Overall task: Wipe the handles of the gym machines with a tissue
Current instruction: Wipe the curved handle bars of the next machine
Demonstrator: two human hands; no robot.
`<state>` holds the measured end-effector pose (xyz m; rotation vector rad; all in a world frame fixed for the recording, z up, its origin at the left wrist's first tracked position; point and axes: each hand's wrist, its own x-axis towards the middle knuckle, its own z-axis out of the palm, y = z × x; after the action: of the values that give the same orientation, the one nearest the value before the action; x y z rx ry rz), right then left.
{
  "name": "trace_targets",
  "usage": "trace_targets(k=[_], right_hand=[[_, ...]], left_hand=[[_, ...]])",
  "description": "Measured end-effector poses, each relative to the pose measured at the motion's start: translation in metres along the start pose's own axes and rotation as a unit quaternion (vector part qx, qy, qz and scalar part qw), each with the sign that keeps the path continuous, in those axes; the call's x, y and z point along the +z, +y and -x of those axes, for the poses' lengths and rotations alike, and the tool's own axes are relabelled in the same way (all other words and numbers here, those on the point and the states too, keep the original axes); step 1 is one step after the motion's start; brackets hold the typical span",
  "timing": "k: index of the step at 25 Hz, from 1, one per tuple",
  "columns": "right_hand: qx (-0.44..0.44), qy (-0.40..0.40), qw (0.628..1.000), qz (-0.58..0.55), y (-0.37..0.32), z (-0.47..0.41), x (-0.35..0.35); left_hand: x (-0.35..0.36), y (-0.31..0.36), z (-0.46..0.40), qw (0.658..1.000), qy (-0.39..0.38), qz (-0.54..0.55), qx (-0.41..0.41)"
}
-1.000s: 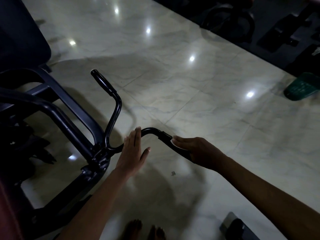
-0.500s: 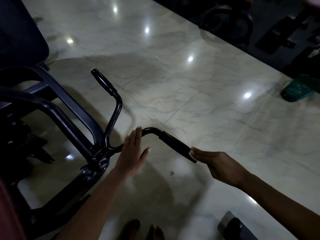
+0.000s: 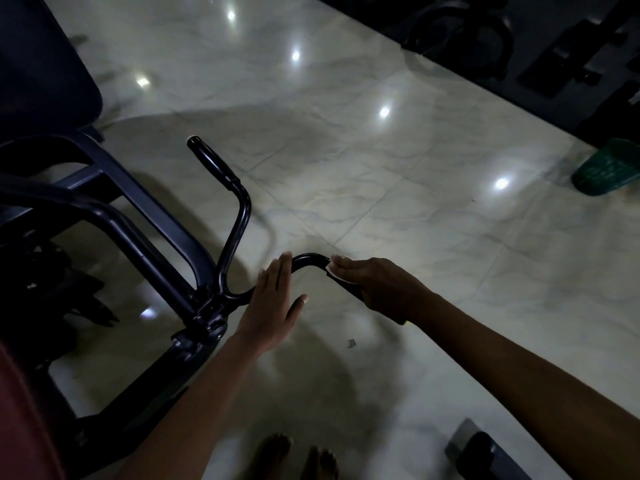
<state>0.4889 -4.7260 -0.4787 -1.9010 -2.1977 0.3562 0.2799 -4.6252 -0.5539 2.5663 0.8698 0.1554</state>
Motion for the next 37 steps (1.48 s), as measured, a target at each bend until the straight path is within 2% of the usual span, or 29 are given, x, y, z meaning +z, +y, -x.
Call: trace_targets(k=[4,6,9,13,17,21,24,27,30,32,34,37], right_hand=[[0.005,0.048,0.998,-0.027,-0.008,0.002,-0.004],[0.1,0.067,0.984,-0.131,-0.017,0.001,-0.008],[0.268,0.054,0.932,-0.238,-0.017,-0.006,-0.013],[0.351,-0.014,0.88,-0.321,0.008,0.003,-0.02],[0.397,-0.116,0.809,-0.418,0.032,0.032,-0.034],[0.401,-0.206,0.785,-0.425,0.039,0.043,-0.046],[0.395,-0.213,0.809,-0.38,0.032,0.031,-0.049],[0.351,-0.144,0.859,-0.344,0.018,0.003,-0.048],[0.252,-0.11,0.939,-0.205,-0.002,-0.028,-0.038],[0.193,-0.087,0.971,-0.114,-0.014,-0.034,-0.025],[0.114,-0.055,0.991,-0.039,-0.016,-0.024,-0.011],[-0.013,-0.067,0.997,0.042,-0.006,0.0,-0.002]], left_hand=[[0.001,0.002,0.0,1.0,0.007,0.006,-0.004],[0.001,0.002,0.0,1.0,0.006,0.01,-0.005],[0.002,0.003,0.0,1.0,0.006,0.01,-0.008],[0.002,0.002,-0.001,1.0,0.006,0.025,-0.017],[0.003,0.006,0.001,0.999,0.02,0.022,-0.025],[0.001,0.007,0.0,0.999,0.018,0.024,-0.016],[0.0,0.003,0.0,1.0,0.013,0.027,-0.008],[0.001,0.003,0.0,1.0,0.005,0.03,-0.007],[0.0,0.002,-0.001,0.999,0.002,0.031,-0.01],[-0.003,0.0,-0.001,0.999,-0.004,0.034,-0.006],[-0.006,-0.004,-0.001,1.0,-0.009,0.024,0.009],[-0.006,-0.012,-0.001,0.999,-0.017,0.013,0.027]])
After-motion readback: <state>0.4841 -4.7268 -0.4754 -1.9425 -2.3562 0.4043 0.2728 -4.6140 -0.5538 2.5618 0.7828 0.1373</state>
